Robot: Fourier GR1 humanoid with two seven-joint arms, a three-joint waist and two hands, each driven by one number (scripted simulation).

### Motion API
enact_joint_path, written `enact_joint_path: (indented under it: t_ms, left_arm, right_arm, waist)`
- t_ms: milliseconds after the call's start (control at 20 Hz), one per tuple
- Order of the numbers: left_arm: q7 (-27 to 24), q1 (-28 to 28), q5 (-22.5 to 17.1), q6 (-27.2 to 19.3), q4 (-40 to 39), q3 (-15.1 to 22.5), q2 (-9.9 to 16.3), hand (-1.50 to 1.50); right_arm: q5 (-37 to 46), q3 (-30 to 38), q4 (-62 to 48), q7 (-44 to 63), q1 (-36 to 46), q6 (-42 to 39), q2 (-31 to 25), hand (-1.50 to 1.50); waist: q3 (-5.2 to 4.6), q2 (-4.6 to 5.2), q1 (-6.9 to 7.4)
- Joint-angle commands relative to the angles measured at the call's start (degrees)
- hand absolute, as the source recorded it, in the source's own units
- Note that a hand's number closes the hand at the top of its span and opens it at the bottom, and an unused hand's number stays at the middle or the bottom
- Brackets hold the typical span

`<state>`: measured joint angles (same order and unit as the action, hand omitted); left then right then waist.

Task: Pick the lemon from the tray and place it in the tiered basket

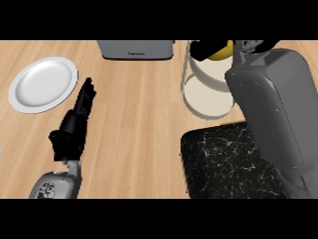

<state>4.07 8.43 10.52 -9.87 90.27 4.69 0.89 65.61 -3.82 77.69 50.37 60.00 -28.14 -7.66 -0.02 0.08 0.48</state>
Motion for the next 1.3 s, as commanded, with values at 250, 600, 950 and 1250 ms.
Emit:
enact_joint_path:
  t_ms: [250, 600, 950, 1250]
  left_arm:
    - [-0.1, -3.4, -0.8, 1.3, 2.6, 0.5, 0.4, 0.0]
    - [-2.6, -0.3, 0.2, -1.7, -2.3, 0.1, -0.8, 0.0]
    - [-0.2, 1.4, -0.2, -0.7, -1.1, -1.2, 0.1, 0.0]
    - [-2.1, -2.3, -0.4, -0.4, -0.3, -1.8, 1.1, 0.0]
  right_arm:
    - [-5.0, 11.2, -5.1, -0.2, -3.6, 13.0, 2.9, -1.5]
    - [-9.3, 16.3, -0.6, -2.3, -3.9, 23.4, 4.4, -1.5]
    - [-10.2, 21.7, 14.4, 6.8, -9.2, 22.7, 0.9, -1.5]
    - [-22.5, 32.3, 31.1, 3.9, -22.9, 20.0, -1.4, -1.5]
  waist:
    - [0.03, -0.02, 0.17]
    - [0.02, -0.05, -0.55]
    - [0.02, -0.48, -1.68]
    - [0.08, -0.75, -2.74]
